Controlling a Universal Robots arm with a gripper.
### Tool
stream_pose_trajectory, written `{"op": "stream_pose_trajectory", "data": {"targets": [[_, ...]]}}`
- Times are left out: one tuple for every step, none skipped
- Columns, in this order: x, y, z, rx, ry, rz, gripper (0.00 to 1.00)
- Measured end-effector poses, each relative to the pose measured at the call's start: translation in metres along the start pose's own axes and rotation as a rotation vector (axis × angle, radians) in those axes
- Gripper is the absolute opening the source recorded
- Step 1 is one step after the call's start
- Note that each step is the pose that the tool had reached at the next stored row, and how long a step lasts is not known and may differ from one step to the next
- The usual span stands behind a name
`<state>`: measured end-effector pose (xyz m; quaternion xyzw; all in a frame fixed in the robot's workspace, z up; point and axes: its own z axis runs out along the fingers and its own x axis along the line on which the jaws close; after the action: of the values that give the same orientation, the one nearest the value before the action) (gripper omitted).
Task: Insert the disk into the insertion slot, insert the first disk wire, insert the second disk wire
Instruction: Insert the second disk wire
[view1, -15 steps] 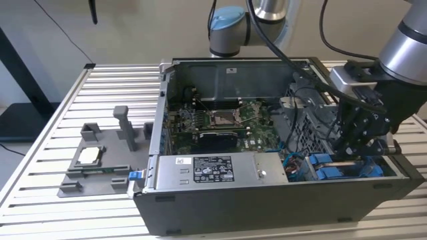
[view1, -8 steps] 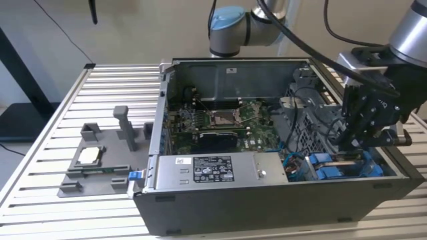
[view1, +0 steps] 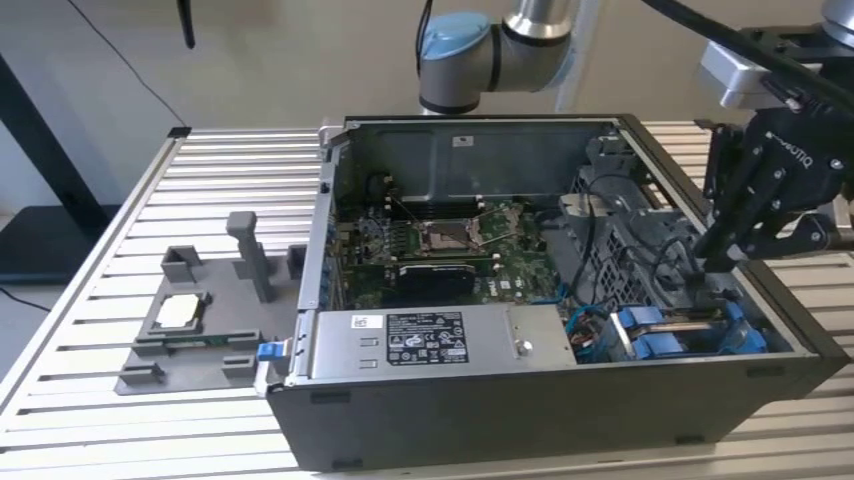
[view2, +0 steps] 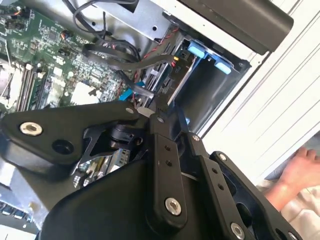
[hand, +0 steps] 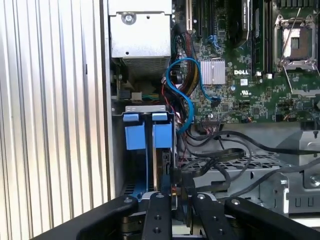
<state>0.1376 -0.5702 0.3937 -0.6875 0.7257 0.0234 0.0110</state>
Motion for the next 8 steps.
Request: {"op": "stream_pose_trajectory", "data": {"targets": [[0.0000, 0.0013, 0.0001, 0.0035, -0.0003, 0.000, 0.24], [0.0001, 0.0028, 0.0006, 0.0087, -0.0004, 0.000, 0.24], [0.0003, 0.0056, 0.0019, 0.0160, -0.0008, -0.001, 0.24], [0.0005, 0.0088, 0.0034, 0.0217, -0.0011, -0.001, 0.24], [0.0006, 0.0117, 0.0047, 0.0265, -0.0012, -0.001, 0.24], [0.0006, 0.0149, 0.0066, 0.0314, -0.0017, -0.001, 0.24], [0.0005, 0.0176, 0.0082, 0.0356, -0.0020, -0.002, 0.24], [0.0002, 0.0203, 0.0098, 0.0401, -0.0021, -0.002, 0.24]]}}
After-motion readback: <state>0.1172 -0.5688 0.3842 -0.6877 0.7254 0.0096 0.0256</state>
